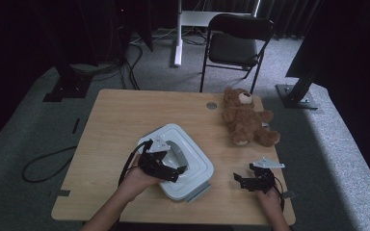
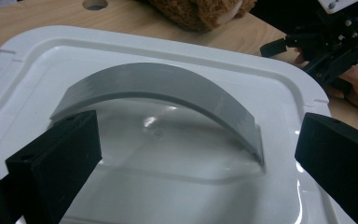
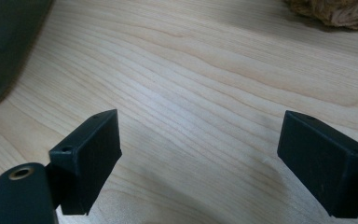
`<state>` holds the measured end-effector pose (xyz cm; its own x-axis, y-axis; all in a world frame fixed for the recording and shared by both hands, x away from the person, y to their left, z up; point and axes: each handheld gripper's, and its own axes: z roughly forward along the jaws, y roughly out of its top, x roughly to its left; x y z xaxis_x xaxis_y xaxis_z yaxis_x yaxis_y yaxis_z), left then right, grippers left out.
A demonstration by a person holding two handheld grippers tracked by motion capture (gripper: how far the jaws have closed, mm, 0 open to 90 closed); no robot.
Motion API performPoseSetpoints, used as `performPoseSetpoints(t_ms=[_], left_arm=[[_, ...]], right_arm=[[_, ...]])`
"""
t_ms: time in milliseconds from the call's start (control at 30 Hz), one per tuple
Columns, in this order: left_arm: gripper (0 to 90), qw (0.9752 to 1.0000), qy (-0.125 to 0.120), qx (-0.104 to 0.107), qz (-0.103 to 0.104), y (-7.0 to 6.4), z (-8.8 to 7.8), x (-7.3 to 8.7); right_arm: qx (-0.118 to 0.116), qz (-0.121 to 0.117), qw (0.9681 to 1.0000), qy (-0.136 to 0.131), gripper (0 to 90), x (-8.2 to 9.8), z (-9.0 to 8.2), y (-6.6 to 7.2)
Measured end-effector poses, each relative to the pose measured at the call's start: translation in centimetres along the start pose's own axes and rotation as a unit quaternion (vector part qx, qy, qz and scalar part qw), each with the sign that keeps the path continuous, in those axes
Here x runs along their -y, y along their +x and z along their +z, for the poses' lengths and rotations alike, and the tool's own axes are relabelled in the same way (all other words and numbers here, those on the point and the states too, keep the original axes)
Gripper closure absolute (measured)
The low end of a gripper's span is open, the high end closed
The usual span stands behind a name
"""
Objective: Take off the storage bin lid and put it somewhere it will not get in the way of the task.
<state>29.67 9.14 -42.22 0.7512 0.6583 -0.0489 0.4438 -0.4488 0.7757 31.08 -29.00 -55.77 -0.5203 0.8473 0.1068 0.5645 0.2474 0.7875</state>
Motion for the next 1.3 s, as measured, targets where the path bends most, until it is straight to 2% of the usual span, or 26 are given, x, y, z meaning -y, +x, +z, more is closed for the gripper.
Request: performPoseSetpoints(t_ms=[100,167,200,267,300,500,567,600,633,700,733,767,833,900,967,1033,1300], left_arm=[[1.0,0.9999,0.011,0.001,0.001,-0.1,0.4,0.0],[1.7,0.9998,0.016,0.010,-0.002,-0.1,0.7,0.0],[5.4,0.9998,0.017,0.008,-0.001,-0.2,0.8,-0.1],[5.4,0.9998,0.016,0.002,0.006,-0.5,1.1,-0.2],[5.4,0.9998,0.015,0.008,0.010,-0.6,1.2,-0.2],[7.6,0.9998,0.010,0.000,0.017,-0.9,1.9,-0.5],[9.6,0.9999,0.009,0.004,0.011,-0.8,2.0,-0.5],[18.2,0.9999,0.005,0.010,0.010,-0.8,2.0,-0.5],[19.5,0.9998,0.004,0.017,0.006,-0.8,2.1,-0.5],[19.7,0.9999,-0.002,0.015,0.008,-0.9,2.2,-0.5],[28.2,0.9998,-0.005,0.018,-0.001,-0.8,2.2,-0.5],[28.5,0.9998,-0.009,0.018,-0.005,-0.7,2.2,-0.5],[36.1,0.9996,-0.018,0.018,-0.010,-0.6,2.2,-0.4],[38.2,0.9997,-0.020,0.010,-0.007,-0.7,2.2,-0.3],[43.1,0.9997,-0.021,0.011,-0.006,-0.7,2.3,-0.3],[43.7,0.9997,-0.022,0.012,-0.008,-0.7,2.3,-0.3],[48.4,0.9995,-0.022,0.021,-0.010,-0.5,2.6,-0.6]], right_arm=[[0.001,-0.002,1.0000,0.000,12.4,0.0,0.0,0.0],[0.001,-0.002,1.0000,0.001,12.4,0.0,0.1,0.0],[0.002,-0.003,1.0000,0.001,12.4,0.0,0.1,0.0],[0.002,-0.003,1.0000,0.003,12.4,0.0,0.1,0.0],[0.003,-0.002,1.0000,0.003,12.4,0.0,0.1,0.1],[-0.001,0.003,1.0000,-0.001,12.4,0.0,0.0,-0.1],[0.003,0.005,1.0000,-0.002,12.4,0.1,0.0,-0.1],[0.004,0.003,1.0000,-0.003,12.4,0.1,0.0,-0.1],[0.006,0.001,1.0000,-0.003,12.4,0.1,0.0,-0.1],[0.008,0.000,1.0000,-0.004,12.4,0.1,0.0,0.0],[0.011,-0.003,0.9999,-0.002,12.4,0.2,0.0,0.0],[0.015,-0.005,0.9999,-0.004,12.4,0.2,0.0,0.1],[0.026,-0.012,0.9996,-0.007,12.4,0.2,0.0,0.3],[0.035,-0.019,0.9991,-0.016,12.5,0.2,-0.1,0.4],[0.055,-0.032,0.9977,-0.022,12.4,0.3,-0.1,0.5],[0.065,-0.033,0.9971,-0.020,12.5,0.4,0.0,0.3],[0.066,-0.028,0.9974,-0.009,12.8,0.4,0.1,0.1]])
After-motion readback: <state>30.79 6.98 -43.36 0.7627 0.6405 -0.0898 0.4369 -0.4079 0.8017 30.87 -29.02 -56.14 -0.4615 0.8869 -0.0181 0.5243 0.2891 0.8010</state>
